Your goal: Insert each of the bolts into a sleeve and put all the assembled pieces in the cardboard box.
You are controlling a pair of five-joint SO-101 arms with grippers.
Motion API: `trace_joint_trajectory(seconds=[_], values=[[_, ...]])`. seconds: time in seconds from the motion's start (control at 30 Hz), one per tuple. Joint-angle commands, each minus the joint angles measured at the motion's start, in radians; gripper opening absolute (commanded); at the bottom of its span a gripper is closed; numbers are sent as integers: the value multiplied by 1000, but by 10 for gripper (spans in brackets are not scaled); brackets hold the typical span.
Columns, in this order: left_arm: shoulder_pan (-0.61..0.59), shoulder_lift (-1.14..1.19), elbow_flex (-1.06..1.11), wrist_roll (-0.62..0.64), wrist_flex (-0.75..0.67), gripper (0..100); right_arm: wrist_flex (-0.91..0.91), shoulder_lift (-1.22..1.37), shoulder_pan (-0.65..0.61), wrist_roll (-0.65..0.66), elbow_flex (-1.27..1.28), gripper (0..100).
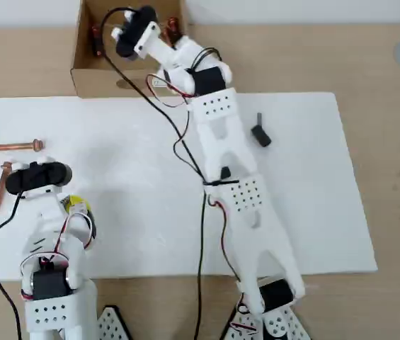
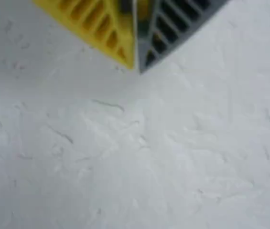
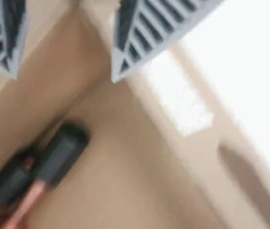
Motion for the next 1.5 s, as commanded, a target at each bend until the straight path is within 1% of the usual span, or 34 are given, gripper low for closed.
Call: trace_joint_trajectory(seconds=[0.0, 0.27, 0.6, 0.87, 1.03, 1.27, 1.47], values=[[-9, -5, -5, -3, 0, 2, 77, -136, 16, 3, -42, 149], [-9, -5, -5, -3, 0, 2, 259, -251, 30, 3, -42, 149], [-8, -5, -5, -3, 0, 2, 486, -343, 77, 6, -42, 149], [-8, -5, -5, -3, 0, 2, 496, -432, 122, 8, -2, 149], [-6, -5, -5, -3, 0, 2, 496, -575, 154, 8, 222, 149], [-8, -5, -5, -3, 0, 2, 494, -835, 203, 8, 625, 150], [-6, -5, -5, -3, 0, 2, 494, -928, 274, 6, 895, 150]])
